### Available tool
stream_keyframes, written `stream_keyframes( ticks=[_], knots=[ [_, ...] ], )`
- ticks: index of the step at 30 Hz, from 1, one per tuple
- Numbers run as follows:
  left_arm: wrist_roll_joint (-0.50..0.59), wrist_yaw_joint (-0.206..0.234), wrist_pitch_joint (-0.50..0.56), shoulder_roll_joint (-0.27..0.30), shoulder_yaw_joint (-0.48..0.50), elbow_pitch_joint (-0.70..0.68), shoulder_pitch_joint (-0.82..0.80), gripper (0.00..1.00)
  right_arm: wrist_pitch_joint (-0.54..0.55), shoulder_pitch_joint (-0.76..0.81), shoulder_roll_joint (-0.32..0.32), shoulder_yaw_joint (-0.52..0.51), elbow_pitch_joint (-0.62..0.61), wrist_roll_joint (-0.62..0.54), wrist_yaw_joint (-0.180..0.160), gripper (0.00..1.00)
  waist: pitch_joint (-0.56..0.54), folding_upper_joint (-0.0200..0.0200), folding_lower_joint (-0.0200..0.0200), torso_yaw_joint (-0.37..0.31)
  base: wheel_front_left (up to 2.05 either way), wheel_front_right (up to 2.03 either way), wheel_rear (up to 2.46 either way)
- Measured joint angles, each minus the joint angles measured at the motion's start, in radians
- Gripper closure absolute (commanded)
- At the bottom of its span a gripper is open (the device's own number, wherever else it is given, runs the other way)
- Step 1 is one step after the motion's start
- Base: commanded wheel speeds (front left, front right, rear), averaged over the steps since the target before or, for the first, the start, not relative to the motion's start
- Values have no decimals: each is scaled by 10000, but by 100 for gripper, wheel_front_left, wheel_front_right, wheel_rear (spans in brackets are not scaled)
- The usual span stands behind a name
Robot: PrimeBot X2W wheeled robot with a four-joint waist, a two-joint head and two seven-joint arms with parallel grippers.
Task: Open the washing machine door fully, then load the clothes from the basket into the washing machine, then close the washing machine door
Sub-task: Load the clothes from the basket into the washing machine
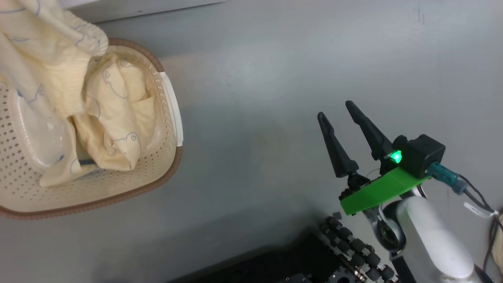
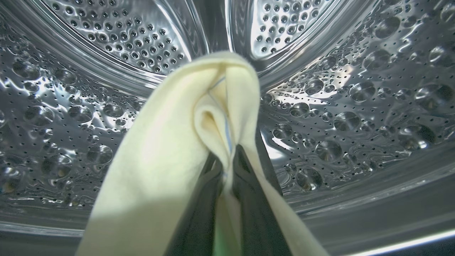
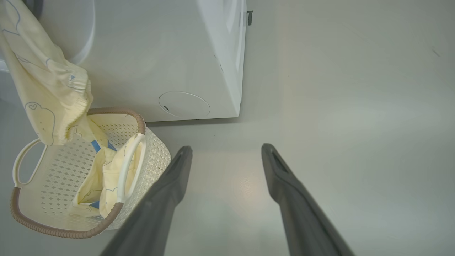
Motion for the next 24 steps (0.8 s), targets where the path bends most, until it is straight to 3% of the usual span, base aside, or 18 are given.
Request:
stream_keyframes(
  ticks=[7,12,18,19,20,21,24],
  knots=[
    [324,-12,-1243,-161,-431,257,-725,100,0,-215,38,267,2,134,0,0,330,1,-2,42,0,0,0],
    [738,267,-2410,-52,-665,251,-1259,100,0,-286,67,422,38,295,0,0,294,0,-1,-91,0,0,0],
    [754,280,-2617,56,-681,378,-1697,100,0,-285,77,458,117,293,0,0,202,1,-1,-175,0,0,0],
    [629,280,-2619,29,-585,581,-1697,73,0,-286,79,460,138,295,0,0,172,1,-2,-174,0,0,0],
    [456,280,-2619,0,-493,805,-1696,9,0,-286,81,462,169,295,0,0,133,1,-2,-171,0,0,0],
    [418,280,-2619,-6,-483,995,-1696,0,0,-286,81,464,192,293,0,0,95,1,-1,-156,0,0,0],
    [265,282,-2591,-84,-405,1475,-1691,0,0,-290,84,462,219,295,0,0,-31,1,-1,-92,0,0,0]
  ],
)
